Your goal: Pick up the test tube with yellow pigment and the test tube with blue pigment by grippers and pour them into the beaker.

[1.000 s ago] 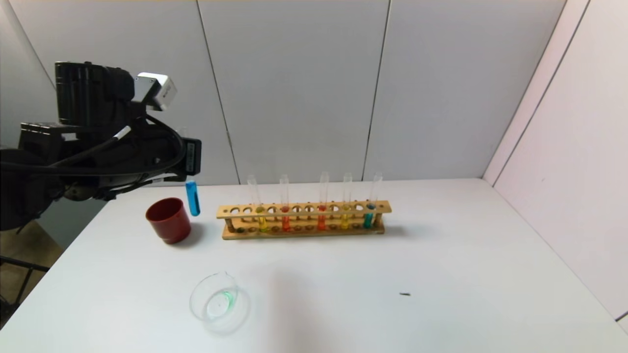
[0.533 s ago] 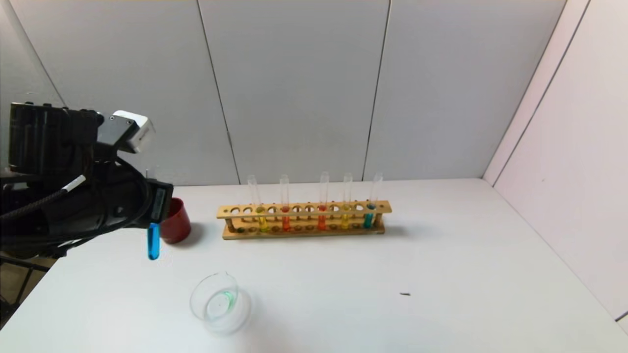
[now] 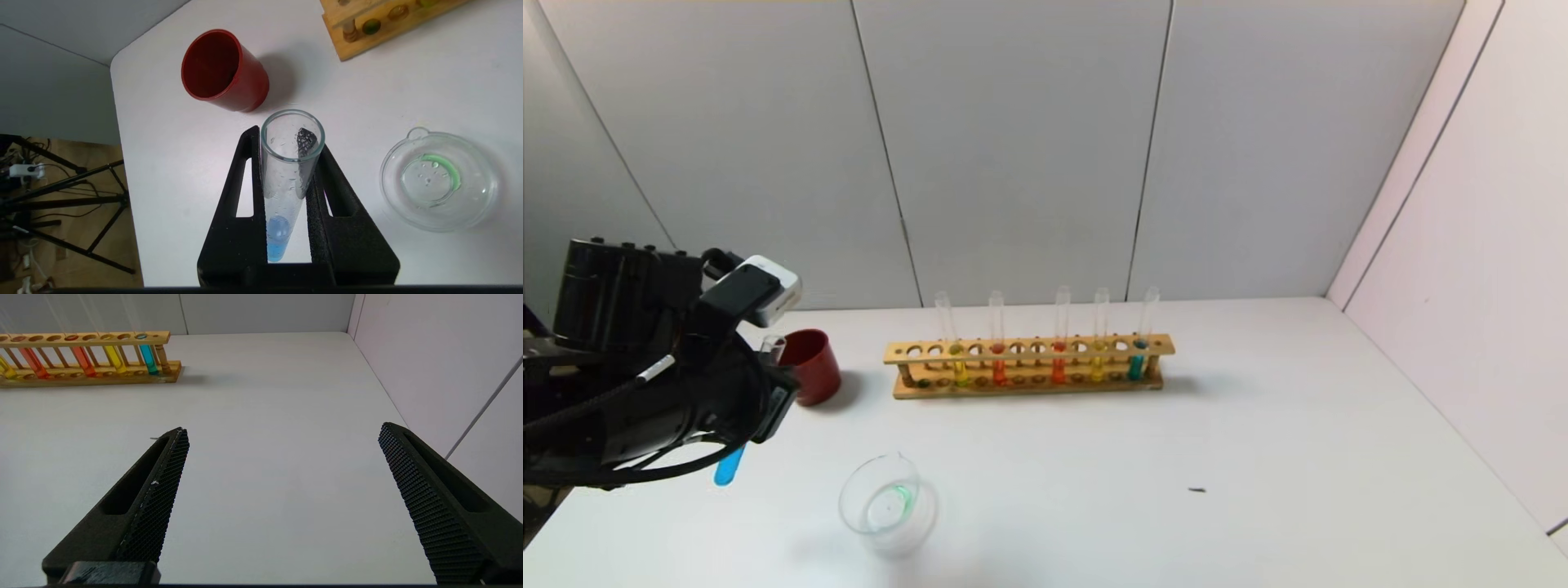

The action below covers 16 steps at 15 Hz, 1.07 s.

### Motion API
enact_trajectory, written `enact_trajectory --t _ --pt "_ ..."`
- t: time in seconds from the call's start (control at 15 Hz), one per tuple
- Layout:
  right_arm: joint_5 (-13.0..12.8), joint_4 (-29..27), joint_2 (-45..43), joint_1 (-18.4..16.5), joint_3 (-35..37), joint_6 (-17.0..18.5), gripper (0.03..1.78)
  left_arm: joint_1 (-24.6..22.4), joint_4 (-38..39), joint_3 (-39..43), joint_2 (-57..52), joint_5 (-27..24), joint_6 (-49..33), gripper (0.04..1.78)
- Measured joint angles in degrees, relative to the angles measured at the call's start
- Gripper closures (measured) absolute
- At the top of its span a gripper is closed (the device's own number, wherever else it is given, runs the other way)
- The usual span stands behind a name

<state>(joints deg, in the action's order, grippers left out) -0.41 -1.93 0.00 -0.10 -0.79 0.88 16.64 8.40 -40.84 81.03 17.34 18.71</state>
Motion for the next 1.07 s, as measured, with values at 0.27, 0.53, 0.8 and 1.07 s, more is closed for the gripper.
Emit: enact_trajectory --t 0.27,0.53,0.8,1.07 --pt "-0.02 0.0 0.0 0.0 0.0 0.0 0.11 0.06 -0.63 1.21 2.18 1.49 3.96 1.5" --pt "-0.02 0.0 0.0 0.0 0.0 0.0 0.11 1.51 -4.71 2.67 3.47 3.13 6.45 1.5" --pt "-0.02 0.0 0.0 0.0 0.0 0.0 0.11 5.51 -9.45 3.28 4.44 6.83 7.28 1.5" --pt "-0.02 0.0 0.0 0.0 0.0 0.0 0.11 10.03 -10.52 3.3 7.2 9.51 7.72 1.5"
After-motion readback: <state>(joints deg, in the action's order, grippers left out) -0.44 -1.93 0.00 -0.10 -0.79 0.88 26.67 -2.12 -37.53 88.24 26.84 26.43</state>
